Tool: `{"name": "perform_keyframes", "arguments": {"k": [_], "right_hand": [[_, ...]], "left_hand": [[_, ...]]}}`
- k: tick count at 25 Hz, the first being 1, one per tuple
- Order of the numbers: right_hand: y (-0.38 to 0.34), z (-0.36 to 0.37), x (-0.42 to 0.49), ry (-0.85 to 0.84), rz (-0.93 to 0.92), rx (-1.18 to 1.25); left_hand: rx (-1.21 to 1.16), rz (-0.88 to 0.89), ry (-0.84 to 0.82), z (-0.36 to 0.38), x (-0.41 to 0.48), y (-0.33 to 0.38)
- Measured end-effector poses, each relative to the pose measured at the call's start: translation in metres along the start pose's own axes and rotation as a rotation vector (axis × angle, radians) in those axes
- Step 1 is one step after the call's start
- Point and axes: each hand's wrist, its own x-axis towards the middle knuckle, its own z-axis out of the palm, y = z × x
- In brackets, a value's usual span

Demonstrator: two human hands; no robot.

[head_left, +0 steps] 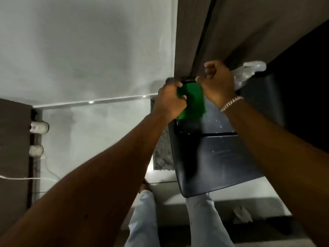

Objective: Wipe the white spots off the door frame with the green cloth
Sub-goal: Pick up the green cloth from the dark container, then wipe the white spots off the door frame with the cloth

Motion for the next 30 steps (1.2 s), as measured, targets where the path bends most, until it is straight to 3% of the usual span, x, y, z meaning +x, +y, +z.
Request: {"name": "perform_keyframes", "arguments": {"k": [4, 7, 11, 15, 18, 21, 24, 30], "right_hand": [[0.046, 0.028, 0.007, -0.108, 0.083, -0.229], [0.057, 0.042, 0.007, -0.057, 0.152, -0.219], [0.046, 0.043, 0.008, 0.001, 0.251, -0.089], [0.013, 0.029, -0.011, -0.105, 0.233, 0.197], [-0.026, 0.007, -0.021, -0.197, 0.149, 0.468], [-0.086, -0.022, -0.026, -0.144, 0.040, 0.609], [-0.152, -0.057, -0.033, -0.019, -0.071, 0.724], [-0.282, -0.130, -0.039, 0.148, -0.496, 0.784]], "left_hand": [[0.034, -0.049, 0.093, 0.037, 0.008, -0.009], [0.022, -0.056, 0.210, 0.048, 0.008, -0.012], [0.034, -0.097, 0.056, 0.043, 0.010, -0.013], [-0.339, -0.280, 0.069, 0.008, 0.006, 0.002], [-0.643, -0.268, 0.012, -0.032, -0.002, 0.025], [-0.721, -0.130, -0.003, -0.090, -0.008, 0.064], [-0.634, 0.071, 0.148, -0.139, -0.014, 0.121], [-0.464, 0.519, 0.332, -0.223, -0.040, 0.257]]}}
